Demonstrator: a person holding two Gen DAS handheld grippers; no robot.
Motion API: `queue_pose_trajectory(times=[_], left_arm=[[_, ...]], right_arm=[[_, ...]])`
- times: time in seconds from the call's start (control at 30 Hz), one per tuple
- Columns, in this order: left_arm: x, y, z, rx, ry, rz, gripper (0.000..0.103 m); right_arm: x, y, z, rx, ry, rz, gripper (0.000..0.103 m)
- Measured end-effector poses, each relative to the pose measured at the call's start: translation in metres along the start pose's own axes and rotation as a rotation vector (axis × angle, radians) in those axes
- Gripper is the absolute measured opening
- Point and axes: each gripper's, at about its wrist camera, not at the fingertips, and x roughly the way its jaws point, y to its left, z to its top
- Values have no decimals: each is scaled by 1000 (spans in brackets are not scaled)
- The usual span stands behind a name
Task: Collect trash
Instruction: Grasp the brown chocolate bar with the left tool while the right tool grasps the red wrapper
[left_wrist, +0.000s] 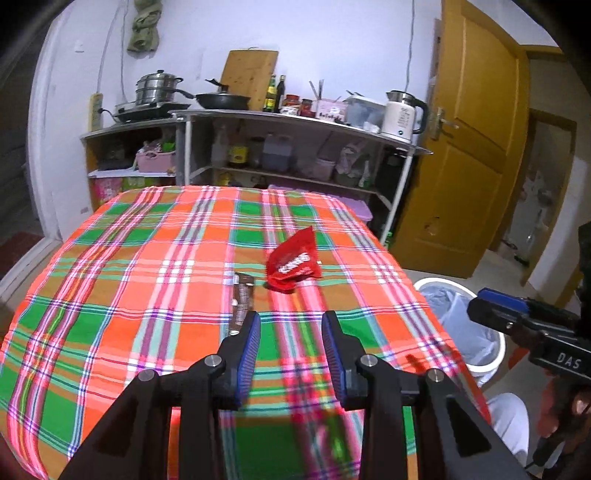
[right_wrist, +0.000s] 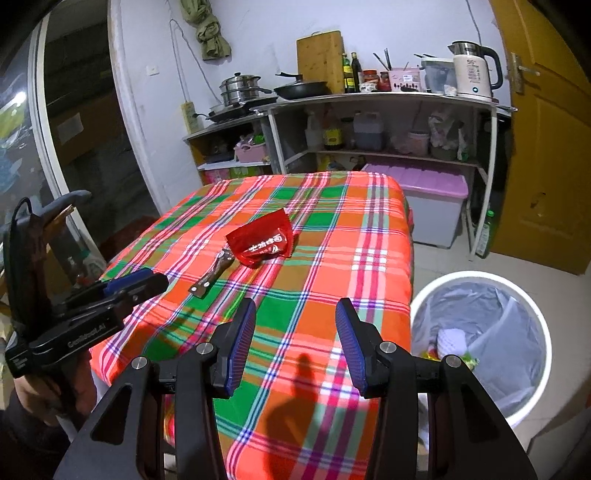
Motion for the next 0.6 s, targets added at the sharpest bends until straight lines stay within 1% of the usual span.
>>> queue_pose_trajectory(times=[0.2,0.37,0.6], left_arm=[[20,13,2,-5,28,26,34],[48,22,4,-9,80,23,34],[82,31,9,-10,142,52,34]], right_arm=[[15,4,5,0,19,8,46],[28,7,10,-8,36,10,46],[46,6,17,-11,57,10,46]])
